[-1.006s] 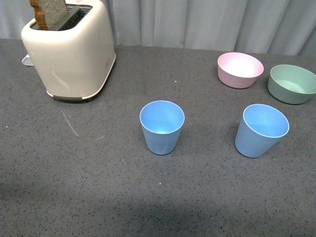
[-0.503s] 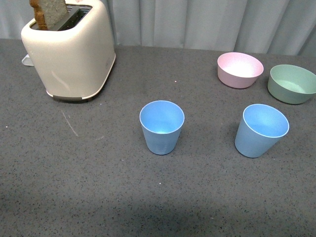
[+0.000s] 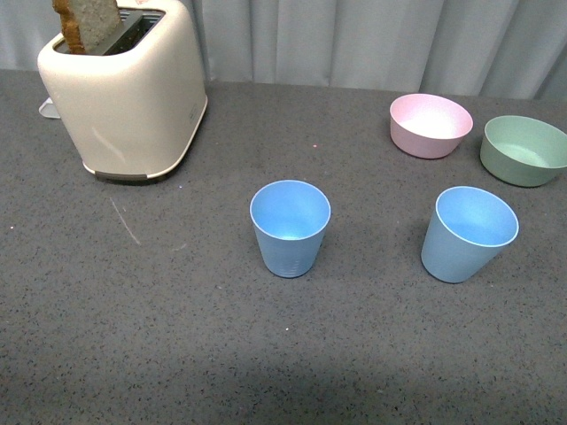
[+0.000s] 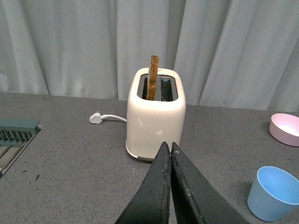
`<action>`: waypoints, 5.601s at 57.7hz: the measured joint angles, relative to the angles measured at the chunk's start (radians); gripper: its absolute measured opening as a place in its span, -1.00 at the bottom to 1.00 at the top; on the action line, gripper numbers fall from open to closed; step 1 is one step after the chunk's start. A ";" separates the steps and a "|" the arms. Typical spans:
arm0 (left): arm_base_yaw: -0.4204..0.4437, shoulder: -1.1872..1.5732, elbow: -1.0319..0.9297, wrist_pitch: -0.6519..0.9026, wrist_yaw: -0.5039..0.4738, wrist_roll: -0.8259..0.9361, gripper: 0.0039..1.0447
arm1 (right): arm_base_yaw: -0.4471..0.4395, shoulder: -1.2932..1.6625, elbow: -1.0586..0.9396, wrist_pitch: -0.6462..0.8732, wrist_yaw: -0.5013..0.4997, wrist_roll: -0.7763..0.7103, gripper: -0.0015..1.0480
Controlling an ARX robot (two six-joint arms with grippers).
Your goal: Stack blue cups with both arms
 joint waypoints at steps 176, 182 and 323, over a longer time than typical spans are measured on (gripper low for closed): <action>0.000 -0.286 0.000 -0.291 0.000 0.003 0.88 | 0.192 1.736 0.988 -0.174 -0.244 0.315 -0.98; 0.000 -0.286 0.000 -0.291 0.000 0.002 0.88 | 0.277 1.733 1.036 -0.219 -0.301 0.360 -0.98; 0.000 -0.286 0.000 -0.293 -0.001 0.003 0.88 | 0.003 0.778 0.014 0.746 0.006 0.000 -0.98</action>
